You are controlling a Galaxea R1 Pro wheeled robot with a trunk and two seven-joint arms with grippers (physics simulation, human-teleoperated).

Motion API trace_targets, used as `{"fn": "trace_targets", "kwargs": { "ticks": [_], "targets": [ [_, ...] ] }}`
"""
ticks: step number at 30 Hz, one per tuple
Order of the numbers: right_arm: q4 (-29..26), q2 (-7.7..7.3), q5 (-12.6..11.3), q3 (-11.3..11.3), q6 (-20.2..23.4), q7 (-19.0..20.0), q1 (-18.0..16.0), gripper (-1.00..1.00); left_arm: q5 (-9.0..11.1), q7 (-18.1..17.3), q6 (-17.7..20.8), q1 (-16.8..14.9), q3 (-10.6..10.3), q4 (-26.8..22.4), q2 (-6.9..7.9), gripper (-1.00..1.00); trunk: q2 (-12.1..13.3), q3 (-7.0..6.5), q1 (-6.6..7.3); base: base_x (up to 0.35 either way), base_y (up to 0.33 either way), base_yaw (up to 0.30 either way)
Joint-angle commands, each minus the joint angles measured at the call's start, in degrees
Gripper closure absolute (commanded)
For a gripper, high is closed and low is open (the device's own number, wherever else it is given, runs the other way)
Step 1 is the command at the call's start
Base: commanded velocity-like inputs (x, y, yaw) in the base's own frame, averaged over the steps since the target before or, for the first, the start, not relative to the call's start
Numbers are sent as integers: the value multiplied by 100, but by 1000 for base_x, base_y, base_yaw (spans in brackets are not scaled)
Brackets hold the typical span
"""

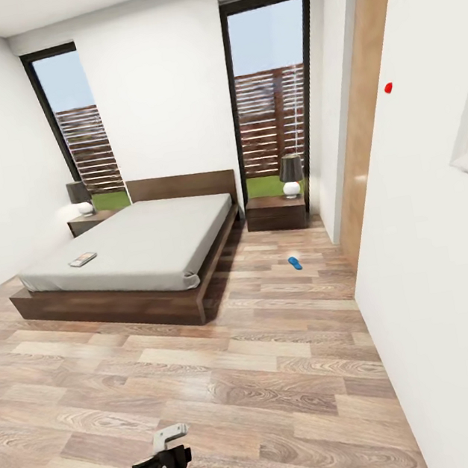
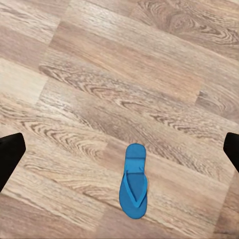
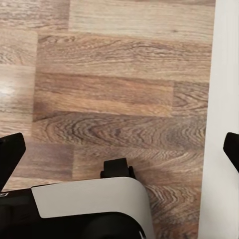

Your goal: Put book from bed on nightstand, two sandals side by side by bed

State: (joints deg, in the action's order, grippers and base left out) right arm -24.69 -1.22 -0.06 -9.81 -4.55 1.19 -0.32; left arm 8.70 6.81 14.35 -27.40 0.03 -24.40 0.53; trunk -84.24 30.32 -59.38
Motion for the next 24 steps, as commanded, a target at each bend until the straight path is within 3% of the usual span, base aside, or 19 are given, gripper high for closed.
{"fn": "trace_targets", "kwargs": {
  "ticks": [1,8,17,24],
  "targets": [
    [0,9,8,-19,-19,6,-3,-100,59,16,35,-1,-3,-13,0,-100,-44,24,-22,0,0,0],
    [-207,27,56,-6,-19,-30,-13,-100,58,6,42,0,-10,-6,-15,-100,-325,150,-176,0,0,0],
    [-1772,56,-3,-4,37,-35,-95,-100,68,35,47,5,-11,-4,-28,-100,-686,311,-374,0,0,0],
    [-2065,129,-103,-3,-12,-32,-633,-100,72,27,57,34,-12,-4,-42,-100,-967,437,-527,0,0,0]
  ]
}}
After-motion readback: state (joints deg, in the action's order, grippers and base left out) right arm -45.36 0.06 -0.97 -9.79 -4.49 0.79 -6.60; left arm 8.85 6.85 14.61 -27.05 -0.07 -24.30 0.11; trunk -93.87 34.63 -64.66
